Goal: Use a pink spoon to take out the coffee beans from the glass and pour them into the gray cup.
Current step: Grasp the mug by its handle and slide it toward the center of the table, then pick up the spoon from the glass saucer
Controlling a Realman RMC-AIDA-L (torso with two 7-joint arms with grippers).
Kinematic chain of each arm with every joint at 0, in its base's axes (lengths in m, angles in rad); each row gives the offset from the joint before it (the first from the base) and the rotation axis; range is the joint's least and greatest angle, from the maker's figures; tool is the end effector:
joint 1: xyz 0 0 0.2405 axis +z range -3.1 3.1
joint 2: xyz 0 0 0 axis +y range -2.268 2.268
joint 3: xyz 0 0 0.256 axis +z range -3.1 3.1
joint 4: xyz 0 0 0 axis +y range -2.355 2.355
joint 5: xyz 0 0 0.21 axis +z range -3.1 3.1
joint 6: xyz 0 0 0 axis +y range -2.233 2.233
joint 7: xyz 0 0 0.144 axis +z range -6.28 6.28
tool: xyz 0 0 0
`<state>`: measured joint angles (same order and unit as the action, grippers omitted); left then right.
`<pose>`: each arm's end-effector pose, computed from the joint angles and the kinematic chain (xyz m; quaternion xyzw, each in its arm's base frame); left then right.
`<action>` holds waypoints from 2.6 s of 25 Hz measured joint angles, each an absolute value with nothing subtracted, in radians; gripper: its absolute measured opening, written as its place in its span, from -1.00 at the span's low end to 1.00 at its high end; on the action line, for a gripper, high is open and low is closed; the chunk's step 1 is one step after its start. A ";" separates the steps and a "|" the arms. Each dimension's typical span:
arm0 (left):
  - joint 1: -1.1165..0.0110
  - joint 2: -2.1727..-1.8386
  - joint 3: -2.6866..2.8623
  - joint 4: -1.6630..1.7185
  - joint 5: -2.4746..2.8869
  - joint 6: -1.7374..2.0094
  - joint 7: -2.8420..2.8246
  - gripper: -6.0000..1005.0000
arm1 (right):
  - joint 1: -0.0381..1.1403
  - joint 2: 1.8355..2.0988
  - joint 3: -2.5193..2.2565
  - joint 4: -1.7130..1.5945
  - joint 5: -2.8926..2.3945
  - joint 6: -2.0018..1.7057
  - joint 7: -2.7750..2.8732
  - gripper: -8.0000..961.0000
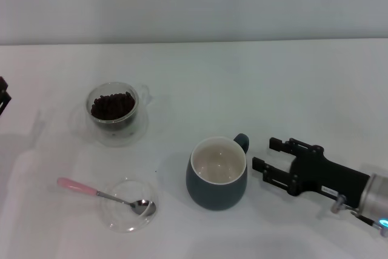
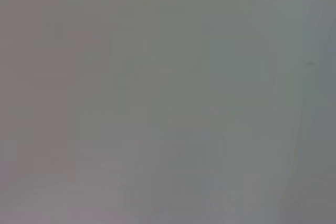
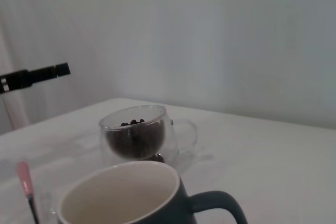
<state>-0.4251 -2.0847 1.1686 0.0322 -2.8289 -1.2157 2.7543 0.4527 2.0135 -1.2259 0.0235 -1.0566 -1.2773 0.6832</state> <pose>-0.3543 0.3164 0.0023 -0.6775 -0.2846 -0.3222 0.5968 0.3351 0.2728 -0.0608 -0.8821 0.2640 0.2630 0.2881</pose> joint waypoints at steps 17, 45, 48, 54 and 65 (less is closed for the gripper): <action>-0.332 -2.054 1.164 0.035 -2.729 -1.187 1.984 0.72 | 0.257 2.006 -0.963 -0.144 -1.005 -1.336 0.668 0.40; -0.238 -2.080 1.164 0.022 -2.286 -1.306 1.617 0.22 | 0.405 2.008 -0.922 -0.170 -0.874 -1.234 0.531 0.40; -0.251 -2.080 1.164 0.021 -2.266 -1.298 1.618 0.12 | 0.406 2.008 -0.922 -0.170 -0.874 -1.229 0.531 0.40; -0.265 -2.080 1.164 0.025 -2.242 -1.288 1.616 0.12 | 0.407 2.008 -0.920 -0.170 -0.874 -1.227 0.531 0.40; -0.275 -2.076 1.163 0.032 -2.192 -1.296 1.619 -0.32 | 0.402 2.010 -0.920 -0.170 -0.873 -1.236 0.532 0.40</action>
<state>-0.2746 -2.0763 1.1633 0.0319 -2.1918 -1.2955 1.6185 0.4024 2.0095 -0.9203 -0.1703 -0.8727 -1.2359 0.5315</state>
